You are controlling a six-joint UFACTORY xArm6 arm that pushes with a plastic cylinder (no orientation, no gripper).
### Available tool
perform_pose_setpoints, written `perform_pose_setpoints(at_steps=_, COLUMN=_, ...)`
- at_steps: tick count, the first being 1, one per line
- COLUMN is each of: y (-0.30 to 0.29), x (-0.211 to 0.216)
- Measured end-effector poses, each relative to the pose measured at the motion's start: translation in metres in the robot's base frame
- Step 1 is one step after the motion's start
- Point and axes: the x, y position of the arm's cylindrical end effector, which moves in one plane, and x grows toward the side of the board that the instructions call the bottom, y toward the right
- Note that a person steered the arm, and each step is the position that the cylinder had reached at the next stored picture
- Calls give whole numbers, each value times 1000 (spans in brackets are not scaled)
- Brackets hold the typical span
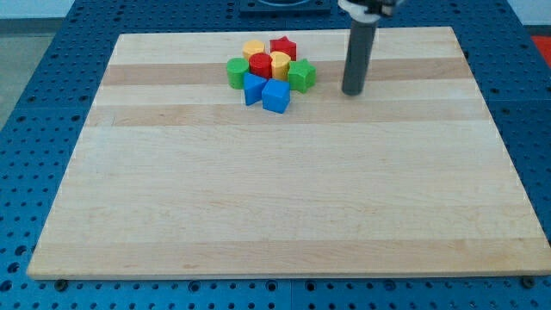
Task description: Drag the red star close to the yellow hexagon
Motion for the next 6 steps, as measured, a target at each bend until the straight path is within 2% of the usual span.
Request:
perform_pose_setpoints(at_steps=3, y=-28, x=-61)
perform_pose_setpoints(at_steps=4, y=-77, x=-76)
perform_pose_setpoints(at_steps=6, y=-91, x=-85)
